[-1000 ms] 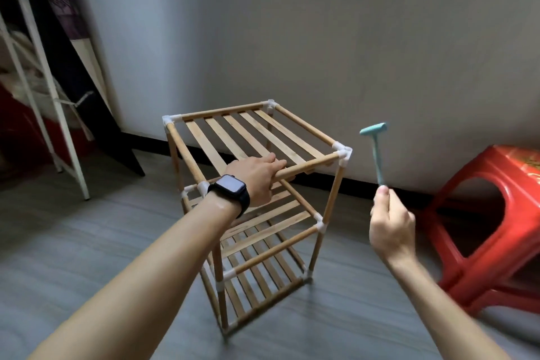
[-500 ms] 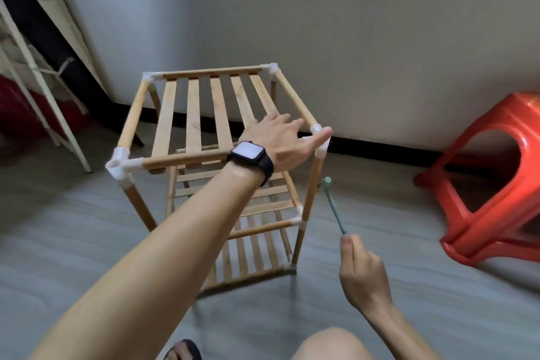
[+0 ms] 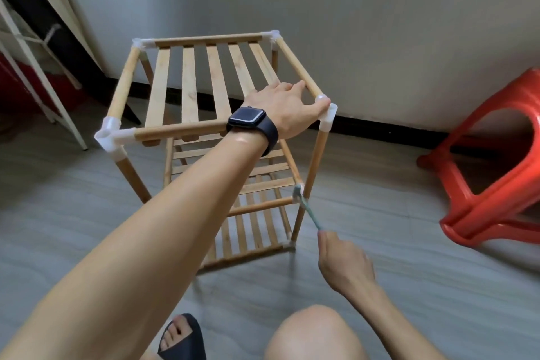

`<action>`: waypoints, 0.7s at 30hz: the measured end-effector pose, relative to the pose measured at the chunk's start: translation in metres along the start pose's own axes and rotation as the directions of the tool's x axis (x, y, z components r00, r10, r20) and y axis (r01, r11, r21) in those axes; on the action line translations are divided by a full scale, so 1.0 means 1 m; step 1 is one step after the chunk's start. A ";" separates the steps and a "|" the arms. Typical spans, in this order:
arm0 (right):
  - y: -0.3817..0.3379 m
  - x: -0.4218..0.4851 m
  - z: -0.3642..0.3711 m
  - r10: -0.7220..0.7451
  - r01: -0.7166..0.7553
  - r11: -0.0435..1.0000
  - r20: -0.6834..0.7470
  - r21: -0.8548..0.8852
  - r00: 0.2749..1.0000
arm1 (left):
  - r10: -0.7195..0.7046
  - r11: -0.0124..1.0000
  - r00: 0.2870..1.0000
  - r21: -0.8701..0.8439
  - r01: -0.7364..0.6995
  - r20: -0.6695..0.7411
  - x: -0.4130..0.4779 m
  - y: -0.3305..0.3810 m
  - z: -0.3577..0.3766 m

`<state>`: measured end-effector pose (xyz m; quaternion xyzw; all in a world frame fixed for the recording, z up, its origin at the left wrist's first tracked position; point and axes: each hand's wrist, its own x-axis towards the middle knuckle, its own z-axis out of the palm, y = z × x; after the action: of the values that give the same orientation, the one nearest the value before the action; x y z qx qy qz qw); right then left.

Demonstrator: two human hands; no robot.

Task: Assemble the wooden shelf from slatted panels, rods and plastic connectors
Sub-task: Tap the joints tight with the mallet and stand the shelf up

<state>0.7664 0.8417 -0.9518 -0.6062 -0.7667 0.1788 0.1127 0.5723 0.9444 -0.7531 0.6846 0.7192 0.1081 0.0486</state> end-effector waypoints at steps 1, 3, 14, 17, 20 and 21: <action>0.002 0.003 -0.001 0.088 -0.076 0.992 0.112 -0.104 0.990 | -0.025 1.000 1.000 -0.005 0.025 -0.003 0.000 0.003 -0.001; 0.003 0.004 -0.006 0.115 -0.108 0.992 0.111 -0.066 0.987 | -0.078 0.997 0.997 -0.009 0.077 -0.012 0.004 0.013 -0.002; 0.058 -0.038 -0.051 0.278 -0.251 0.949 -0.129 0.191 0.952 | 0.094 0.960 0.988 -0.273 -0.057 0.123 0.027 0.057 0.000; 0.068 -0.041 -0.049 0.325 -0.284 0.931 -0.166 0.228 0.931 | 0.215 0.909 0.951 -0.402 -0.112 0.221 0.017 0.044 -0.013; 0.061 -0.043 -0.042 0.289 -0.251 0.938 -0.139 0.238 0.947 | 0.188 0.892 0.937 -0.451 -0.038 0.293 0.006 0.016 -0.032; 0.057 -0.043 -0.038 0.262 -0.229 0.943 -0.119 0.240 0.958 | 0.167 0.909 0.928 -0.416 -0.015 0.333 0.001 0.007 -0.039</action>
<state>0.8417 0.8171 -0.9390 -0.6923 -0.6493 0.2308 0.2141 0.5707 0.9425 -0.7134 0.7010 0.6263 0.1296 0.3157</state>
